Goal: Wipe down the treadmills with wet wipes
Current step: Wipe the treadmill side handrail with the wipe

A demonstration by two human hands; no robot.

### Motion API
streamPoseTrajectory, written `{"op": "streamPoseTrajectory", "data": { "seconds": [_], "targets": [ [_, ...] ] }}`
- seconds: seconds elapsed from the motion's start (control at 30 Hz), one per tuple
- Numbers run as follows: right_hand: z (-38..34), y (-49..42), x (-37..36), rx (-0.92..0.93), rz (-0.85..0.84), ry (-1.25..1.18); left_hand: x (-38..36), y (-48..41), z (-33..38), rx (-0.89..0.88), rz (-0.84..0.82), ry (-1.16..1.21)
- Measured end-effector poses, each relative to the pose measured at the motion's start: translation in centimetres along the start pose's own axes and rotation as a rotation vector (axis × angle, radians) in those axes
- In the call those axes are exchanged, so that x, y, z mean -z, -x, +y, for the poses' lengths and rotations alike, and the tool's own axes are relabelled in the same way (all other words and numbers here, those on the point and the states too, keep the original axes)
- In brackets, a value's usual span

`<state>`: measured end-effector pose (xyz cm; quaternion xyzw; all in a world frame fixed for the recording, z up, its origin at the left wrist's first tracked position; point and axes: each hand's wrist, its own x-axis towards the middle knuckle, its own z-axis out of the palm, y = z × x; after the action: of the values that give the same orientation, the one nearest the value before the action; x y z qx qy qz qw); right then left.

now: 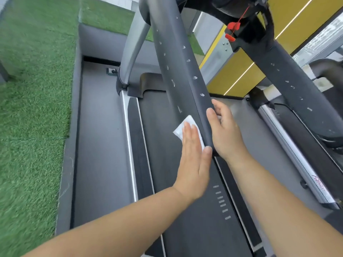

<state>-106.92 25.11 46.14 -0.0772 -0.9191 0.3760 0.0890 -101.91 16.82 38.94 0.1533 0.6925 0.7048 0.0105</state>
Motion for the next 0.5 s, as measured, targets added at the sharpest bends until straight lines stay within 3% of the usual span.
{"op": "streamPoseTrajectory", "data": {
  "seconds": [0.13, 0.27, 0.37, 0.5],
  "targets": [
    [0.0, -0.1, 0.0, 0.007, 0.007, -0.033, -0.1, -0.8, 0.3, 0.081, 0.041, 0.113],
    [0.4, -0.2, -0.1, 0.011, 0.013, -0.054, -0.5, 1.0, 0.2, 0.034, 0.033, 0.209],
    [0.8, -0.3, -0.2, 0.007, 0.003, -0.078, 0.4, -0.5, 0.4, 0.144, 0.206, 0.397],
    [0.9, -0.3, -0.2, 0.008, 0.002, -0.104, -0.4, -1.8, 0.4, 0.08, 0.366, 0.199]
  ]
}}
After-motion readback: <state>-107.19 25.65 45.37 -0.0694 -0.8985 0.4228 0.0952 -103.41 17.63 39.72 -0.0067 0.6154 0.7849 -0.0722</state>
